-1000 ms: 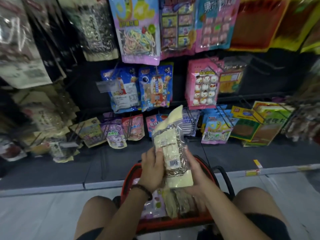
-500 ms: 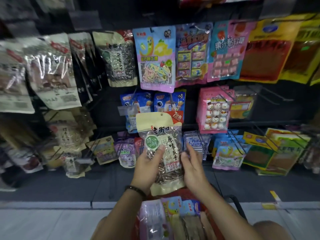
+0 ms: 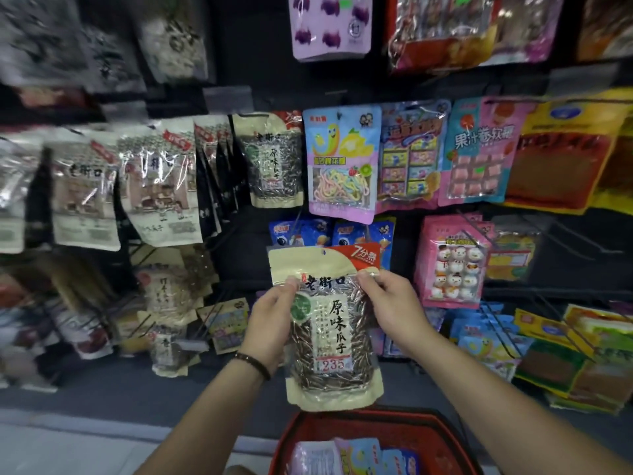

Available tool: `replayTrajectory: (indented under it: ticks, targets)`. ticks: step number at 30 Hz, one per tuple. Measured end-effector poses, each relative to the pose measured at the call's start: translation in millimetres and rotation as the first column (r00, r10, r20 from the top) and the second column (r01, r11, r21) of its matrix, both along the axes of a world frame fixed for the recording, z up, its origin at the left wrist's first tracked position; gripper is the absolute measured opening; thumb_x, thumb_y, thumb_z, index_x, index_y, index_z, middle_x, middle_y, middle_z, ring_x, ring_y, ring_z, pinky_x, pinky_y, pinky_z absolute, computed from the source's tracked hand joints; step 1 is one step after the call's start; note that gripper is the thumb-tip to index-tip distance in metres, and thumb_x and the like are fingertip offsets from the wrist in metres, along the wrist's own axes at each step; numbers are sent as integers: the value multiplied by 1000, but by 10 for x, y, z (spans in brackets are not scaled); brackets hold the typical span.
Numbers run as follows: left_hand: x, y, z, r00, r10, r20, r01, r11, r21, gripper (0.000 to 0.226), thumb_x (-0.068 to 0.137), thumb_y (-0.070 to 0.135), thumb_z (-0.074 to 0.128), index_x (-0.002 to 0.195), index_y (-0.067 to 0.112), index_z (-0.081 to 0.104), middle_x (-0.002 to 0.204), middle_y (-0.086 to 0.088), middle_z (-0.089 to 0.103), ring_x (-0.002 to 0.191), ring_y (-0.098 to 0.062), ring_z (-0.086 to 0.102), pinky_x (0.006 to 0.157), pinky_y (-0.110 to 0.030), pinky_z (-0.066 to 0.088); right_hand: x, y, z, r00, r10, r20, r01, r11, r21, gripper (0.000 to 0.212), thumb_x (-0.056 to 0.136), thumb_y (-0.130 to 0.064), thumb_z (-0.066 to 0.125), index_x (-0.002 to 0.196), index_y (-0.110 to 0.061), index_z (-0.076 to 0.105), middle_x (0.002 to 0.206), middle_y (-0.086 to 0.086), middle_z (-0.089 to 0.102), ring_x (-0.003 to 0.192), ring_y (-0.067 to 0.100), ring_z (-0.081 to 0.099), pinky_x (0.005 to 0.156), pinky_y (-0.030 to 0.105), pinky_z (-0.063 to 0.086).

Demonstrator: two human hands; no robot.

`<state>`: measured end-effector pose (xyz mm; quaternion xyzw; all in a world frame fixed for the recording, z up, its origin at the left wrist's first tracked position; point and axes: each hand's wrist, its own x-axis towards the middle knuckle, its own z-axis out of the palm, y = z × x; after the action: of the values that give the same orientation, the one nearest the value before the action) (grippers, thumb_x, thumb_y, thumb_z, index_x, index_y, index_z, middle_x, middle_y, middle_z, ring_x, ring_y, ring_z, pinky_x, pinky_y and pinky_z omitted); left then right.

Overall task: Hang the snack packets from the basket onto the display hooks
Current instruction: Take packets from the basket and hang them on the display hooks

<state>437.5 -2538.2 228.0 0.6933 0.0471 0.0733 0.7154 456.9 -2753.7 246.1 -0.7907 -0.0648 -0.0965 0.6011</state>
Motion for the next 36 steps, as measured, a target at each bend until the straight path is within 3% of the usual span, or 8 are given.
replayTrajectory:
  ticks: [5,12,18,20,23,27,33,36]
  targets:
    - [104,264,234,999,-21,-28,18,991,-133,67,85,76,73,129,25,76,130,-6,77,128,-31,70,114,-57,49,118,167,251,992,76,-100,-65,992,110,47,103,-48,65,77,-8,65,63,4,59,53,23,63,52,38,52]
    - [175,526,684,1000,21,23,-23,998,64,40,99,53,69,115,18,81,108,-1,84,104,-23,81,103,-51,60,375,529,475,998,47,-39,-45,998,52,51,102,-52,62,70,-12,62,56,-6,51,54,14,47,60,33,32]
    - [510,784,1069,992,116,48,-118,992,40,44,88,69,74,110,30,76,103,-2,84,99,-29,78,99,-56,61,780,907,999,999,32,-6,-31,995,96,63,94,-60,69,83,2,71,74,14,72,68,28,65,67,36,40]
    - [622,848,1244,989,140,51,-143,987,67,45,87,66,75,106,26,73,96,-7,81,92,-29,75,95,-51,61,893,985,1197,1000,-1,13,0,997,82,58,99,-45,71,57,-10,52,49,0,52,57,21,48,65,36,30]
    - [829,949,1519,984,162,75,-166,985,51,37,88,54,81,114,30,68,117,-11,79,110,-35,74,103,-57,58,1078,1115,1460,994,-33,101,30,999,34,60,101,-39,70,54,-23,36,47,-9,33,55,19,35,67,36,24]
    - [1276,1186,1750,968,234,95,-230,972,-46,101,60,69,94,142,43,41,154,-13,58,130,-41,66,104,-64,56,1315,1319,1726,973,-54,224,59,998,-13,60,103,-41,66,55,-22,35,48,-6,31,53,19,33,60,35,23]
    - [1560,1349,2045,952,257,166,-266,964,29,80,62,83,75,124,32,69,121,-8,78,98,-35,79,88,-62,65,1556,1557,2077,927,-107,358,143,987,-76,59,105,-44,61,59,-18,37,48,-6,34,50,17,33,52,36,21]
    - [1543,1327,2209,927,267,265,-307,944,122,34,92,62,69,98,30,75,94,-3,81,93,-33,78,92,-57,64,1657,1563,2163,902,-115,417,161,984,-78,56,106,-45,60,63,-16,39,56,1,35,54,20,33,55,39,22]
